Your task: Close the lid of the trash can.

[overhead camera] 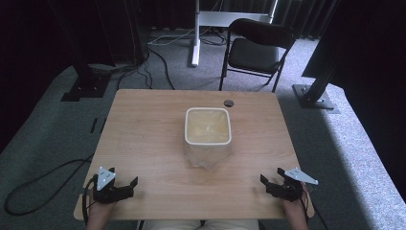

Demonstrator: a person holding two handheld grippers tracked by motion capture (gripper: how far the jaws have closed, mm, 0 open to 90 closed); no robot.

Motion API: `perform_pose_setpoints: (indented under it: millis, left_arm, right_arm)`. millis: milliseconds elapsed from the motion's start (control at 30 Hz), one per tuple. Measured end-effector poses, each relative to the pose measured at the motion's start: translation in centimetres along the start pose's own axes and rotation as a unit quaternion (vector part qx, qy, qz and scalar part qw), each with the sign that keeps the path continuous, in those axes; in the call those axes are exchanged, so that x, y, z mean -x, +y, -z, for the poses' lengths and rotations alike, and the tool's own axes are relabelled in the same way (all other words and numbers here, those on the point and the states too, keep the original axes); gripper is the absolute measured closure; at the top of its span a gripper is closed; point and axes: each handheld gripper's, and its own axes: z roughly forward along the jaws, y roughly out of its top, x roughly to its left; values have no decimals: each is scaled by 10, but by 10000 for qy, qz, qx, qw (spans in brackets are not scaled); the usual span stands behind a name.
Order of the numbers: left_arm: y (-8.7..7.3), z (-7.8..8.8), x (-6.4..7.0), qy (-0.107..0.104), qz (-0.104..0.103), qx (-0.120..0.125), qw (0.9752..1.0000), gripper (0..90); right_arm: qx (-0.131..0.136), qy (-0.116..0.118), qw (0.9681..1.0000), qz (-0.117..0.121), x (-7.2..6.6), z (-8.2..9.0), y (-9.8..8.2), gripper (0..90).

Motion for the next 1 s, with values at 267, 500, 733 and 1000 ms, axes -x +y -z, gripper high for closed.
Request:
perform_pose_setpoints:
  millis: [267,500,733,1000]
  left_arm:
    - [-7,12,-8,228,137,95,9996,19]
    - [-10,18,-15,468,299,100,9984,19]
    - [-18,24,-26,730,551,89,9958,19]
    - [-24,29,-44,1362,1160,74,9838,19]
  right_arm:
    - [-125,-264,9995,-117,0,14,-9,134]
    - [-42,-430,9983,-396,8,28,-13,134]
    - [-156,-882,9947,-512,16,33,-14,134]
    - [-252,-1326,9899,-441,27,37,-16,133]
